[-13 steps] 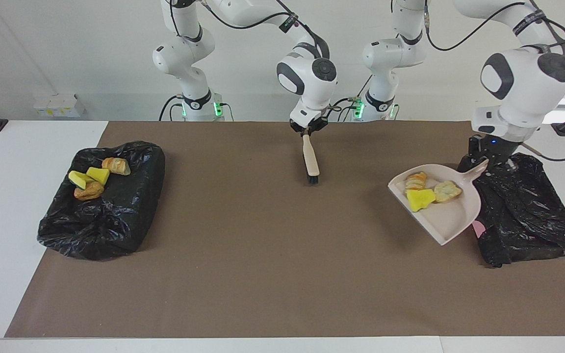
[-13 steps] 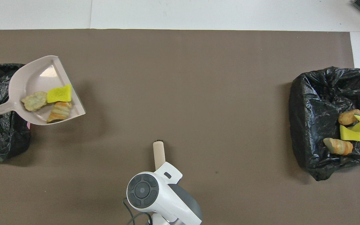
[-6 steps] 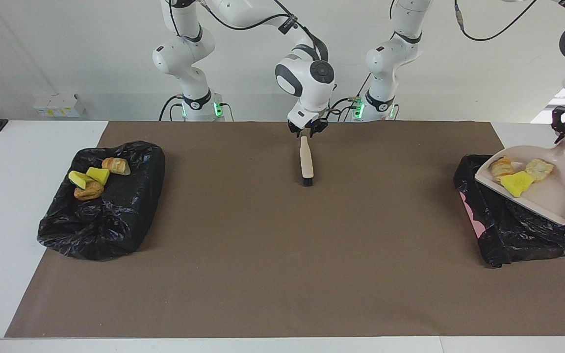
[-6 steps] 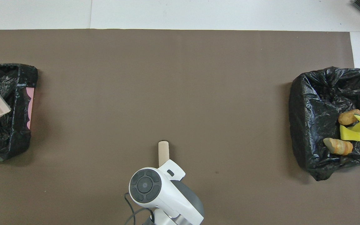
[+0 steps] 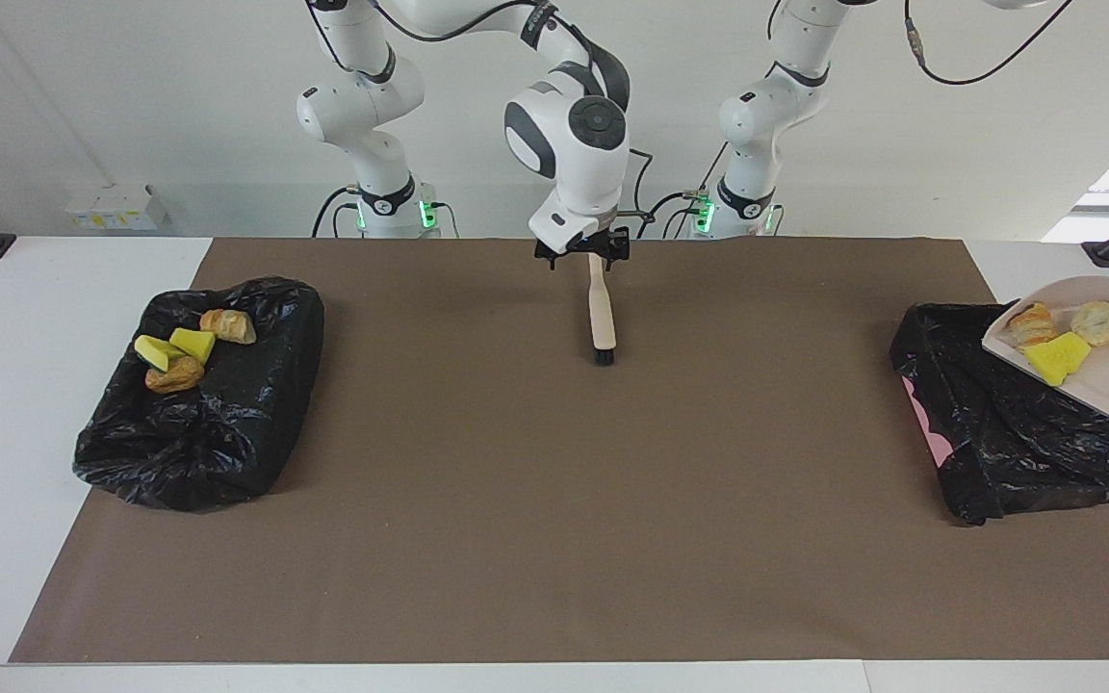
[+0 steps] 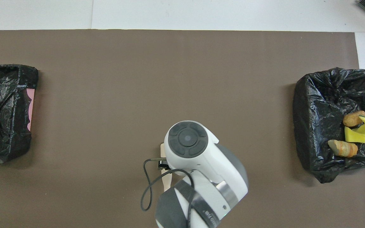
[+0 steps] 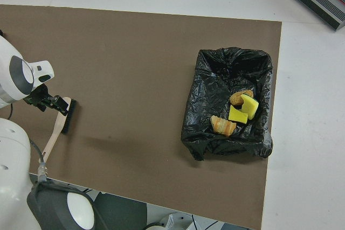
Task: Sweep and dump trash in bin
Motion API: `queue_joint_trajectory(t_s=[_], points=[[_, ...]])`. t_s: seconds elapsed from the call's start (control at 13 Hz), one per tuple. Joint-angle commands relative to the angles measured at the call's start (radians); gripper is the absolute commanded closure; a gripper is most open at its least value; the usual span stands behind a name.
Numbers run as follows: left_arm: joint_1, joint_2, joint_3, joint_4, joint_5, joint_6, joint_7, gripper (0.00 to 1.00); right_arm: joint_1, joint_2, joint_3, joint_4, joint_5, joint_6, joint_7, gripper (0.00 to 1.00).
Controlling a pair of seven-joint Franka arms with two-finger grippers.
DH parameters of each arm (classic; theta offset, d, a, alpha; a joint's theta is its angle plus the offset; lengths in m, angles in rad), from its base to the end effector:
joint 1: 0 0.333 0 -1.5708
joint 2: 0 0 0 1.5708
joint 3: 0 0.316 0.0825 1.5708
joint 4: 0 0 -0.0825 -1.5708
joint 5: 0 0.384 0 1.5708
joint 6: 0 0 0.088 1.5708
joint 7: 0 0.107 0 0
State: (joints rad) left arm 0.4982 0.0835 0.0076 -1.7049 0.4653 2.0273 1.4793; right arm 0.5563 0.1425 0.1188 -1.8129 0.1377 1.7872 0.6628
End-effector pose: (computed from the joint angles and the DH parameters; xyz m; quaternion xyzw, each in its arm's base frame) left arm 0.5243 0.3196 0.5615 -0.8182 0.5193 0.1191 0.2162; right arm 0.4490 0.3712 0.4478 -0.9937 0.0141 0.1114 0.0064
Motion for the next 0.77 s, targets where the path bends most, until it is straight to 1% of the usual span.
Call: queue_joint_trajectory(t_s=[0.0, 0.15, 0.23, 0.46, 0.69], points=[[-0.055, -0.004, 0.009, -0.016, 0.131, 0.019, -0.031, 1.0, -0.131, -0.001, 0.005, 0.104, -0.001, -0.099, -0.162, 0.0], [-0.069, -0.004, 0.009, -0.016, 0.203, 0.019, -0.042, 1.0, -0.244, -0.001, 0.005, 0.156, -0.001, -0.121, -0.271, 0.0], [-0.084, -0.004, 0.009, -0.01, 0.266, 0.017, -0.043, 1.0, -0.301, -0.001, 0.005, 0.19, -0.01, -0.138, -0.305, 0.0], [-0.102, -0.008, 0.006, -0.002, 0.387, 0.017, -0.073, 1.0, -0.409, -0.004, 0.004, 0.25, -0.128, -0.175, -0.496, 0.0], [-0.113, -0.03, -0.006, 0.007, 0.403, 0.002, -0.065, 1.0, -0.515, -0.026, 0.002, 0.257, -0.196, -0.192, -0.664, 0.0]])
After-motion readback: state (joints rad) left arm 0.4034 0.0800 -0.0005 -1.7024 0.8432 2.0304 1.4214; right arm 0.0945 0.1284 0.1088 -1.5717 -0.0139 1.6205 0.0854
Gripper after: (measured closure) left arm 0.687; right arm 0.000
